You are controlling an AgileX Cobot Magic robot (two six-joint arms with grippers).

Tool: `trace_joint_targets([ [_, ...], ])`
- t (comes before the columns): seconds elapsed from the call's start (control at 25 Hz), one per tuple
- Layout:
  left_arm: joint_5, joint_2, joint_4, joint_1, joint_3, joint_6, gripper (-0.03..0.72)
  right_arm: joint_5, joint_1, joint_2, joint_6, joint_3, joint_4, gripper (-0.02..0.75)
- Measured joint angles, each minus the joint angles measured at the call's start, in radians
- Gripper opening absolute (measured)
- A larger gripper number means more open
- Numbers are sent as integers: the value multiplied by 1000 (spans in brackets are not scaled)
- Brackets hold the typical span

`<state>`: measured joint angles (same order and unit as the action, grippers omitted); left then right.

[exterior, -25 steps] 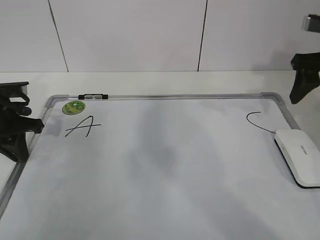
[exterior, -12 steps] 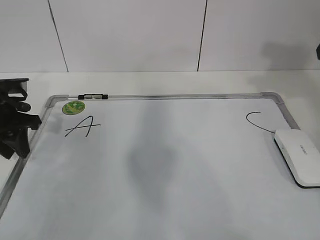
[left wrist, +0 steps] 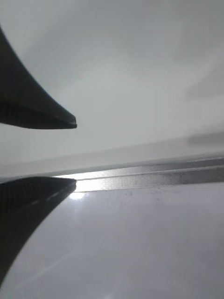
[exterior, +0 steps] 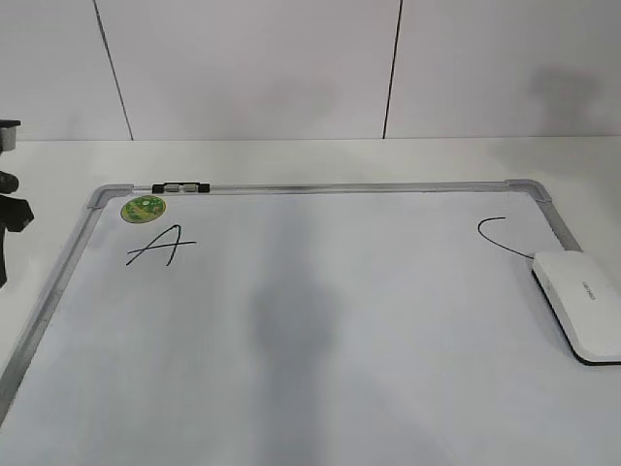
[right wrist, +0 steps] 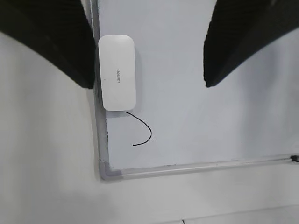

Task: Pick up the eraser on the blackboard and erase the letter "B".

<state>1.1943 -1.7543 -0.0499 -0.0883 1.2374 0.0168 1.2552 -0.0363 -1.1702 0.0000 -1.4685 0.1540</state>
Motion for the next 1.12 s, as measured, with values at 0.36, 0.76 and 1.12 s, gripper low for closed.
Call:
trace_joint_targets([
  [0.36,14,159,4,0,0,1,265,6,0,218,0,75,0,552],
  [0.76,33,472,-14,0,0,1,245,13,0,524,0,305,0,552],
  [1.12,52,808,-14,0,-35,2,241,21,0,702,0,383,0,552],
])
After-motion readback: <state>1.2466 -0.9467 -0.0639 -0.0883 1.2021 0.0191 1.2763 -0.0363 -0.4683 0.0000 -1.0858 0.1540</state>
